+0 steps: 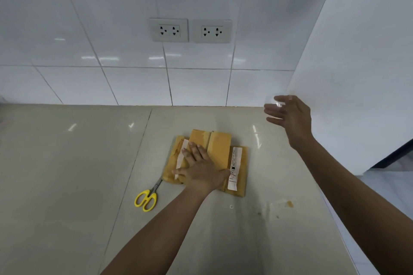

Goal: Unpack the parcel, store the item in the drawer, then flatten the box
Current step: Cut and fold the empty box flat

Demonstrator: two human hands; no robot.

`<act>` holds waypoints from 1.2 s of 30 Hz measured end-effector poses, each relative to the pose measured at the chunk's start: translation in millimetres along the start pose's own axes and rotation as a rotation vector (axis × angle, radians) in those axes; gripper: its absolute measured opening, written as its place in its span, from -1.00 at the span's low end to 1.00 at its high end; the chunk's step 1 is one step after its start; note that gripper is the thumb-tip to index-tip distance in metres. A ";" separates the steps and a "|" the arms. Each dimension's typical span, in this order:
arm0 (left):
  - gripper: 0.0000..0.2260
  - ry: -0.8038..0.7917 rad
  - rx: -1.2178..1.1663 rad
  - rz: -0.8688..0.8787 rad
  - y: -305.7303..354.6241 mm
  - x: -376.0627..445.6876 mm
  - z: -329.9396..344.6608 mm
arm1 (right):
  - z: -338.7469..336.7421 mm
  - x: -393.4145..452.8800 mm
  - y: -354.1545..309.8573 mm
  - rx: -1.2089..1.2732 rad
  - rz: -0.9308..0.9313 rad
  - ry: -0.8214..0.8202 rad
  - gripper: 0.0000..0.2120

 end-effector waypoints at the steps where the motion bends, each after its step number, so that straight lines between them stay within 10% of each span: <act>1: 0.13 0.002 0.008 0.000 0.3 1.6 1.9 | -6.2 2.2 0.7 -0.047 -0.013 0.008 -0.72; 15: 0.12 0.042 0.024 0.029 -1.3 14.5 9.4 | -7.5 -46.7 171.1 -1.535 -0.123 -0.261 -0.68; 36: 0.10 0.092 0.044 0.036 3.4 10.6 5.0 | -8.9 -78.3 194.5 -1.554 -0.123 -0.185 -0.55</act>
Point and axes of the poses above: each hand's wrist, its own x-axis towards the middle knuckle, its own z-axis out of the palm, y = z × x, the point moved 10 cm from there along x, towards the middle knuckle, and after that the axes turned 4 degrees about z, right-handed, at the moved point
